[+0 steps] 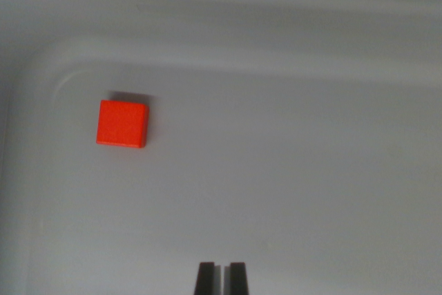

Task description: Reach red block

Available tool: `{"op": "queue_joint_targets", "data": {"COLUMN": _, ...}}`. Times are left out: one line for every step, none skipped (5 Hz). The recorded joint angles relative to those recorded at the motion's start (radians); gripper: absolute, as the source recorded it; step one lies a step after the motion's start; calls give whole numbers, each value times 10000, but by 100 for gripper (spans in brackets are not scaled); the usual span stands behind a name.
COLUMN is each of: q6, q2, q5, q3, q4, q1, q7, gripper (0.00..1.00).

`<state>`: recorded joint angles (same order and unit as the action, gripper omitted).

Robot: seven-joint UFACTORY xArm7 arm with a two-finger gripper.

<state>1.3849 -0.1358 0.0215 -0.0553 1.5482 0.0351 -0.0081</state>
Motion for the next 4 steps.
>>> {"op": "queue_joint_targets", "data": {"q6": -410, "q2": -359, "q5": -55, "q3": -47, "q4": -52, "q1": 95, "q7": 27, "gripper": 0}}
{"op": "queue_joint_targets", "data": {"q6": -410, "q2": -359, "q5": -55, "q3": -47, "q4": -52, "q1": 95, "q7": 27, "gripper": 0}}
{"op": "queue_joint_targets", "data": {"q6": -847, "q2": -741, "q5": -113, "q3": -96, "q4": -107, "q1": 196, "q7": 56, "gripper": 0}}
{"op": "queue_joint_targets", "data": {"q6": -847, "q2": -741, "q5": -113, "q3": -96, "q4": -107, "q1": 196, "q7": 56, "gripper": 0}}
